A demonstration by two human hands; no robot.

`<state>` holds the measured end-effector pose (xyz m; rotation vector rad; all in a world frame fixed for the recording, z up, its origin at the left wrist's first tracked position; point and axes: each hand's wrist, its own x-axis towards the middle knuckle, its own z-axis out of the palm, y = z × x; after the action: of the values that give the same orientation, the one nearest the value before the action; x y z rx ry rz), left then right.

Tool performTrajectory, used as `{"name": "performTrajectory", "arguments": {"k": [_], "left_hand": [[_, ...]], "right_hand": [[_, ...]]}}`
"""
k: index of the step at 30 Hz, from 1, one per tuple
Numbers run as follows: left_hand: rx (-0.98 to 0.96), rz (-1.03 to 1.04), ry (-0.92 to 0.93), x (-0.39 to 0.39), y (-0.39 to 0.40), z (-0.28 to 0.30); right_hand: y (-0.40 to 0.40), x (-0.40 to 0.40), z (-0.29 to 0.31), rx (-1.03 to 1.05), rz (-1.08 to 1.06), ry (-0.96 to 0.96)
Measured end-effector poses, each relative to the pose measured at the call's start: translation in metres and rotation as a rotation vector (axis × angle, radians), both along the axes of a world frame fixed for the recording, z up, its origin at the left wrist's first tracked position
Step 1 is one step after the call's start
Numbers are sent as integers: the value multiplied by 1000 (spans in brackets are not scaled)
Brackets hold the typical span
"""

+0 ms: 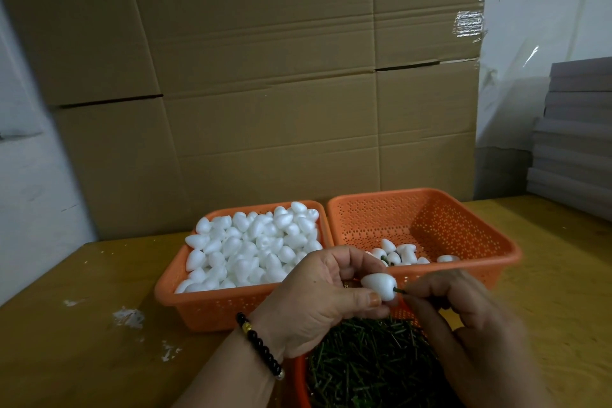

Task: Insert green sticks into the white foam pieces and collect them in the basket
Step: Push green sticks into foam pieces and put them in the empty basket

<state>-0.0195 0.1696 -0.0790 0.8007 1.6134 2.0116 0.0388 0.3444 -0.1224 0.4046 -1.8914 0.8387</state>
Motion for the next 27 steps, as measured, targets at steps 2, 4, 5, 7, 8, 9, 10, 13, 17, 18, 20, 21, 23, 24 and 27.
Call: {"name": "performTrajectory", "arguments": {"k": [2, 4, 5, 7, 8, 9, 10, 13, 17, 18, 20, 21, 23, 24, 27], "left_hand": [[-7, 2, 1, 0, 0, 0], [-16, 7, 3, 0, 0, 1], [-19, 8, 5, 0, 0, 1], [-19, 5, 9, 0, 0, 1], [-15, 4, 7, 0, 0, 2], [-11, 2, 3, 1, 0, 2], [-7, 1, 0, 1, 0, 2], [-3, -5, -6, 1, 0, 3], [-1, -8, -14, 2, 1, 3], [-2, -8, -16, 2, 2, 3], [-5, -9, -15, 2, 2, 2], [-7, -8, -12, 2, 2, 2], [-11, -5, -9, 2, 2, 2], [-14, -3, -6, 2, 2, 2], [-21, 1, -4, 3, 3, 2]], "right_hand": [[1, 0, -2, -14, -5, -10], [1, 0, -4, -40, 7, -27], [1, 0, -4, -47, 13, -32], [-1, 1, -4, -54, 28, -42], [-1, 1, -4, -63, 38, -46], [-1, 2, -4, -73, 49, -52], [-1, 2, -3, -80, 56, -59], [-1, 3, -1, -64, 37, -56], [-1, 3, 0, -46, 26, -31], [-1, 3, 0, -45, 23, -27], [0, 3, -2, -37, 17, -27], [1, 3, -2, -35, 13, -30], [1, 2, -3, -31, 4, -37], [1, 2, -3, -31, 0, -40], [0, 3, -2, -33, -9, -54]]}}
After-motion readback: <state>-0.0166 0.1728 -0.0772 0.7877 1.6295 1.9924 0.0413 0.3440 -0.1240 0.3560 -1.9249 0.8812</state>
